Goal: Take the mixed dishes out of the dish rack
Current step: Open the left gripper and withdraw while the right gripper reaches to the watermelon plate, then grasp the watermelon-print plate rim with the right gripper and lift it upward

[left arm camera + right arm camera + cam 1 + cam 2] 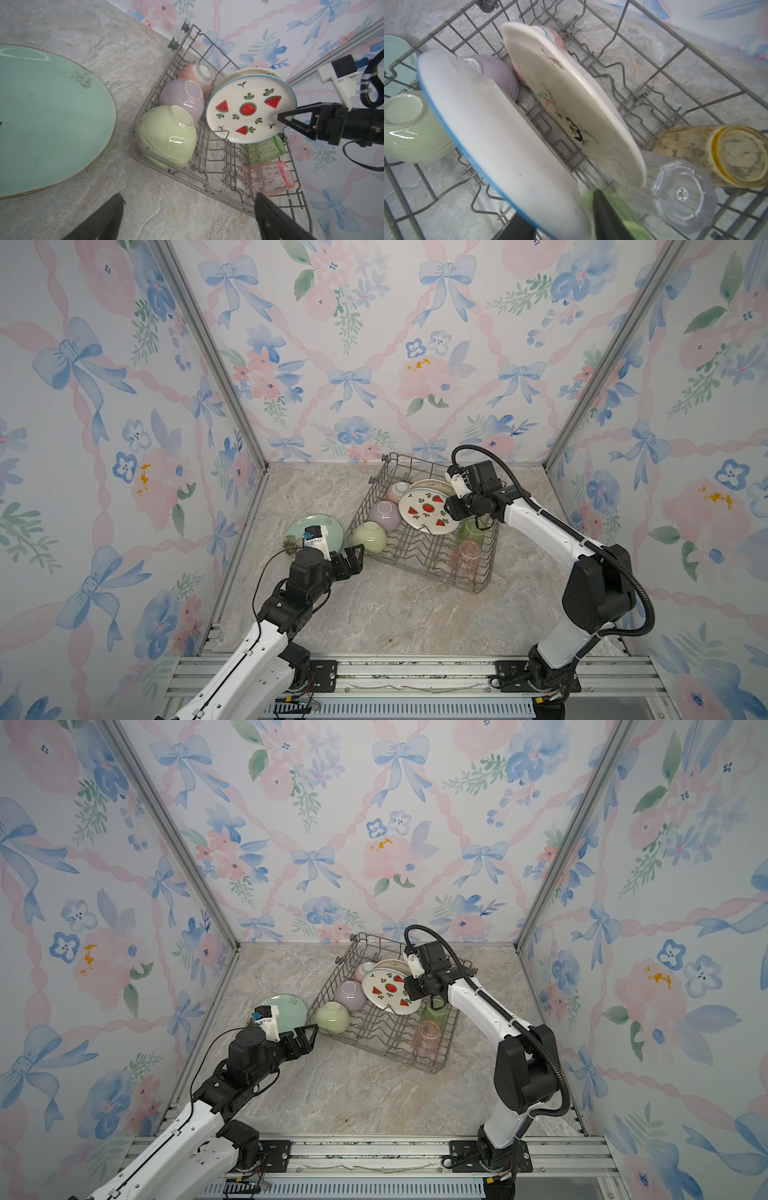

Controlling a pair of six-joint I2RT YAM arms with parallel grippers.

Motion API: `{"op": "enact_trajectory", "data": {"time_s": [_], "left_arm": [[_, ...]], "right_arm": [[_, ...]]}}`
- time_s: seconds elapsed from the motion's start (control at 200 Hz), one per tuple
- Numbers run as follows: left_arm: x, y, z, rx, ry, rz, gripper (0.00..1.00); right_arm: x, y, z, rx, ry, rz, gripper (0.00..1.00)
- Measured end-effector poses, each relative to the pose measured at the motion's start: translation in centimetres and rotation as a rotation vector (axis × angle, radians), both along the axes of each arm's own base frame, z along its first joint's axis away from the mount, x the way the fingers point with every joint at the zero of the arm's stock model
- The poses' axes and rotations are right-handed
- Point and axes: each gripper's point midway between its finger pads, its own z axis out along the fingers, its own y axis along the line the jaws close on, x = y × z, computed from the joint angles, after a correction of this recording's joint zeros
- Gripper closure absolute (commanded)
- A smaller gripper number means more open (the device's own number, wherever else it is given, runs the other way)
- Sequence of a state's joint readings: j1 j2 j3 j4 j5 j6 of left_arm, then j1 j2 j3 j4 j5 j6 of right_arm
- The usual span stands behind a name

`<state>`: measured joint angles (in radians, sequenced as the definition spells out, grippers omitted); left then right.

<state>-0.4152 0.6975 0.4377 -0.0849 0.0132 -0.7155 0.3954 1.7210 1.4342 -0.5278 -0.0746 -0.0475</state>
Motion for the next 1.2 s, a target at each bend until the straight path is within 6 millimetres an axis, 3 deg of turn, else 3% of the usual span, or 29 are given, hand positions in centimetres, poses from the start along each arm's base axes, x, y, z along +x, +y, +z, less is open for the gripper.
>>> {"op": "enact_trajectory", "data": {"time_s": [0.47,0.89,1.2], "left_arm": [[0.2,0.5,0.0,0.012,-0.005,0.030,0.02],[0.3,0.5,-0.2,0.015,0.001,0.033,0.02],[0.2,0.5,-0.2,0.003,0.007,0.039,0.02]], "right_arm": [[0.0,-0.1,-0.6,-0.192,-0.033,0.091,0.89],[-1.0,0.3,-0.6,-0.263,-0.037,0.106,1.00],[-1.4,0.1,-0.2,-0.255,-0.060,0.107,1.00]]}}
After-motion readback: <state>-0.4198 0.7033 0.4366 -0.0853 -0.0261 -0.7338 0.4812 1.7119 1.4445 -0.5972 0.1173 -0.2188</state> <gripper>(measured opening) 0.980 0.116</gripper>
